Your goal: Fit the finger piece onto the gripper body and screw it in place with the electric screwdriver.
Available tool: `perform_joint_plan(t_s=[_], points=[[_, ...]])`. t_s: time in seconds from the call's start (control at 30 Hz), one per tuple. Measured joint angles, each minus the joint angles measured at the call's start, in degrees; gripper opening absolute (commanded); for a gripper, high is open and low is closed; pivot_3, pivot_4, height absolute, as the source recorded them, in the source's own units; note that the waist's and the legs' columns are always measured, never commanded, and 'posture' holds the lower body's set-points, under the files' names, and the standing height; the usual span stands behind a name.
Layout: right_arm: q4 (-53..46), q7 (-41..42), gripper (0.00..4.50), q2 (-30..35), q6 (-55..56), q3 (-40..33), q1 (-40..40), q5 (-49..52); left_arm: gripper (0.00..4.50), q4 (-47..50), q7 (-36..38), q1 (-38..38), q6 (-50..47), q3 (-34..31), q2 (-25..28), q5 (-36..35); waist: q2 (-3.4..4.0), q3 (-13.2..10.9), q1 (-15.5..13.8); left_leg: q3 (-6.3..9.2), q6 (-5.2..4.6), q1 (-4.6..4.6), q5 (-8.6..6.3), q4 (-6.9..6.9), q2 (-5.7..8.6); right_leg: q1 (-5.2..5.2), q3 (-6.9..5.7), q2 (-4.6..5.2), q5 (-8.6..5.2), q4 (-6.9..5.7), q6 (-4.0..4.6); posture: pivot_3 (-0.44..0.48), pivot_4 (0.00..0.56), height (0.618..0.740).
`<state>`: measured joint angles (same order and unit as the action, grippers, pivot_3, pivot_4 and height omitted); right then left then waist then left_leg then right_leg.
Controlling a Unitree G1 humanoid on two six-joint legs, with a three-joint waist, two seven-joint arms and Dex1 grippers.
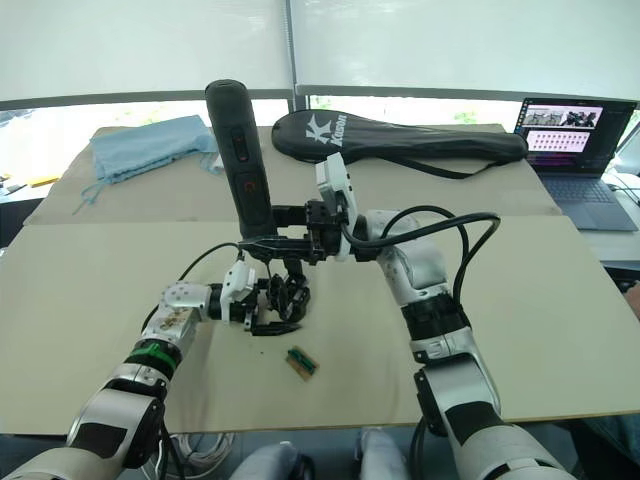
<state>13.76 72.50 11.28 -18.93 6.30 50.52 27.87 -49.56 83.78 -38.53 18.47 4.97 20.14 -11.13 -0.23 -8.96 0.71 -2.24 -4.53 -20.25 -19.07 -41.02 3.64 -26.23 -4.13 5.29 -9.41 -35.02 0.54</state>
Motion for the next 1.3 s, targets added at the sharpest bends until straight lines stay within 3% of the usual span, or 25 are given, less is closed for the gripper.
perform_joint_plan(t_s=[0.2,0.3,0.37,0.4,1.3], points=[[0.00,0.00,1.94,0.00,0.01,0.00,0.00,-0.05,4.50,-1.06,0.04,-0.52,0.27,-0.14,-0.03,0.04,0.00,0.00,0.01,0.00,0.00,0.00,0.00,0.00,0.00,0.00,0.01,0.00,0.00,0.00,0.00,0.000,0.150,0.740],[0.05,0.00,1.94,0.00,0.04,0.00,0.00,-0.09,3.57,-1.23,-0.03,-0.56,0.53,-0.14,-0.07,0.15,0.00,0.00,0.00,0.00,0.00,0.00,0.00,0.00,-0.01,0.00,0.02,0.00,0.00,-0.01,0.00,0.000,0.150,0.740],[0.18,0.00,1.94,-0.01,0.17,0.00,0.00,-0.08,2.60,-1.36,-0.38,-0.58,0.85,-0.15,-0.13,0.32,0.00,0.00,-0.01,0.00,0.00,0.00,0.00,0.00,-0.01,0.00,0.03,0.00,0.00,-0.01,0.00,0.000,0.150,0.740],[0.19,0.00,1.94,0.01,0.27,-0.03,0.04,-0.09,2.41,-1.48,-0.63,-0.59,1.27,-0.18,-0.19,0.32,-0.01,0.01,-0.02,0.00,-0.01,0.00,0.00,0.00,-0.01,0.00,0.03,0.00,0.00,0.00,0.00,0.000,0.150,0.740],[0.16,-1.31,1.94,-0.66,2.05,2.43,0.04,-2.01,2.45,-1.15,-2.68,0.05,2.30,0.83,-0.37,0.84,0.00,0.30,-0.13,0.00,-0.06,0.03,-0.03,-0.03,-0.01,0.04,0.06,0.03,0.01,-0.01,0.00,0.000,0.150,0.740]])
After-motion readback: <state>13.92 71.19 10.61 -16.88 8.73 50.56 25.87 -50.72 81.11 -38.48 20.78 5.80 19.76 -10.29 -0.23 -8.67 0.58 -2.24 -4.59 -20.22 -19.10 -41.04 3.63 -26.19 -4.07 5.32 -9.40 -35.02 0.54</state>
